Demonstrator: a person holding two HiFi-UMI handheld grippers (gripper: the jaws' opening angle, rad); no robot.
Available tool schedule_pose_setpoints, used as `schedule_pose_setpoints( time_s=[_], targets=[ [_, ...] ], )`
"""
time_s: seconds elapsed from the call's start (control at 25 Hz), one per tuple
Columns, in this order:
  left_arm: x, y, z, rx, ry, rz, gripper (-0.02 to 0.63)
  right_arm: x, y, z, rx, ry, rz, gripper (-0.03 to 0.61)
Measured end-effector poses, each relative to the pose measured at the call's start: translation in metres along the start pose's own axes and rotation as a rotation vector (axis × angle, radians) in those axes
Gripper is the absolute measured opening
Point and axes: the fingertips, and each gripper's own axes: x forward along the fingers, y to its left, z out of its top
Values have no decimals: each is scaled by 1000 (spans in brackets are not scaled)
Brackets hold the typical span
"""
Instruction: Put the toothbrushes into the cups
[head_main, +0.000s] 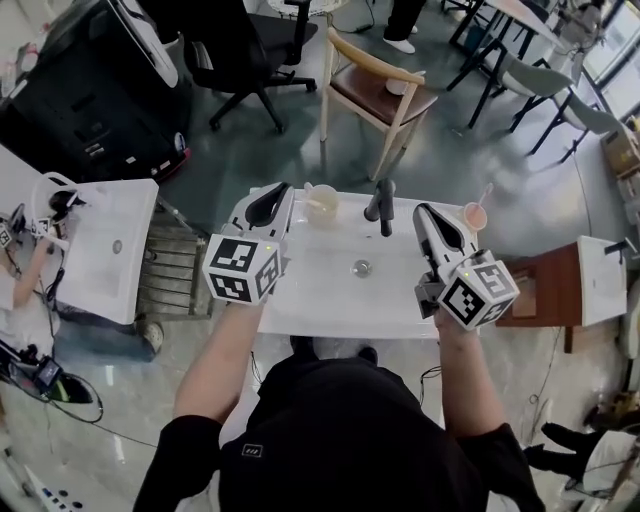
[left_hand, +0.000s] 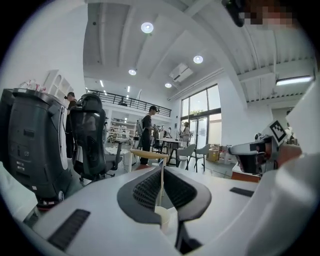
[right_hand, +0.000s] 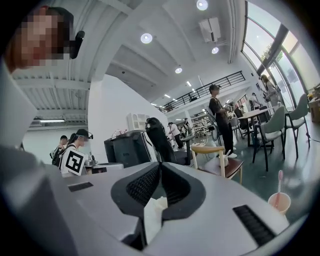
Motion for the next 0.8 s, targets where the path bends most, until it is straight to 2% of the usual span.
schedule_pose_setpoints(
  time_s=[0.2,0.44,0.6,0.8],
  targets=[
    [-13,-69,20,-12,-34,35,26,-59,-25,21,-21,-47,36,37],
    [-27,-153,34,4,-67,54,25,-120,-43,31,-64,-88,121,29],
    [-42,-179,37,28,-60,67,25,-150,-33,38,-105,-108,134,28],
    [-65,-180,34,51,-45,73,25,-169,-17,45,-135,-151,123,28]
  ],
)
